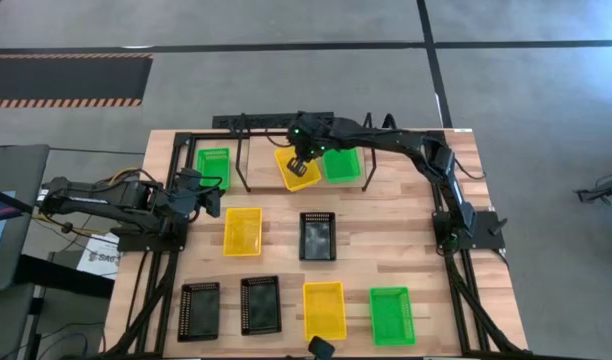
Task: Stack baskets on shelf by color
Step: Put the top right yellow bin on the shelf
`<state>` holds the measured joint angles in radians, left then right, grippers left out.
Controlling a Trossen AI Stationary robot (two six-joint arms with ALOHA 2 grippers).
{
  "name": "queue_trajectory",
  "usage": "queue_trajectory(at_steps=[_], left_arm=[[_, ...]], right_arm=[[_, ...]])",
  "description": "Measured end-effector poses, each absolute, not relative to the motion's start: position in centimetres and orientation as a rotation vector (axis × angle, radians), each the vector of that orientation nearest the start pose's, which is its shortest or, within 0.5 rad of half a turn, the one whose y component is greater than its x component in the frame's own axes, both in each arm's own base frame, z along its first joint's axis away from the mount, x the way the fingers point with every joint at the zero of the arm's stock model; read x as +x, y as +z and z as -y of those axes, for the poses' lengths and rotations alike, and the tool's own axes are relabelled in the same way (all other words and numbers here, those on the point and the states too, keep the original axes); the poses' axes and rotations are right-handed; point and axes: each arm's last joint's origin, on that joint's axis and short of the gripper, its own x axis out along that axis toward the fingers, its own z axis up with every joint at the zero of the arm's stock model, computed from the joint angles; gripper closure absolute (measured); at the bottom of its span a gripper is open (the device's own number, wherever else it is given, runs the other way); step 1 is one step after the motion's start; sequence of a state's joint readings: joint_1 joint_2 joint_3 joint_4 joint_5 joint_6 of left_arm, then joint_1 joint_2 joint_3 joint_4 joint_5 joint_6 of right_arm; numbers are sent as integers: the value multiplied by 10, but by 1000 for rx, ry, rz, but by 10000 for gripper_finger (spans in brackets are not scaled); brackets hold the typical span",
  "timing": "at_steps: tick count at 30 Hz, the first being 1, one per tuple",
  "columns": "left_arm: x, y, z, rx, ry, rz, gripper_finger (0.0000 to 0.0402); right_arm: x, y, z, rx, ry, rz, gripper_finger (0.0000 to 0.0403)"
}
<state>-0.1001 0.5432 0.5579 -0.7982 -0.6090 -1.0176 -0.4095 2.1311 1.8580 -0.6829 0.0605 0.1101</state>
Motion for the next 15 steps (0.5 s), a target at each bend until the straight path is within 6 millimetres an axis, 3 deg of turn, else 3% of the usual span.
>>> queue_trajectory(at_steps=[6, 15], left_arm=[[104, 239, -6, -675, 797, -421, 292], [104, 239, -6, -675, 797, -420, 292]], right_arm=[[424, 238, 196, 289, -515, -941, 403], [435, 230, 184, 279, -471, -939, 403]])
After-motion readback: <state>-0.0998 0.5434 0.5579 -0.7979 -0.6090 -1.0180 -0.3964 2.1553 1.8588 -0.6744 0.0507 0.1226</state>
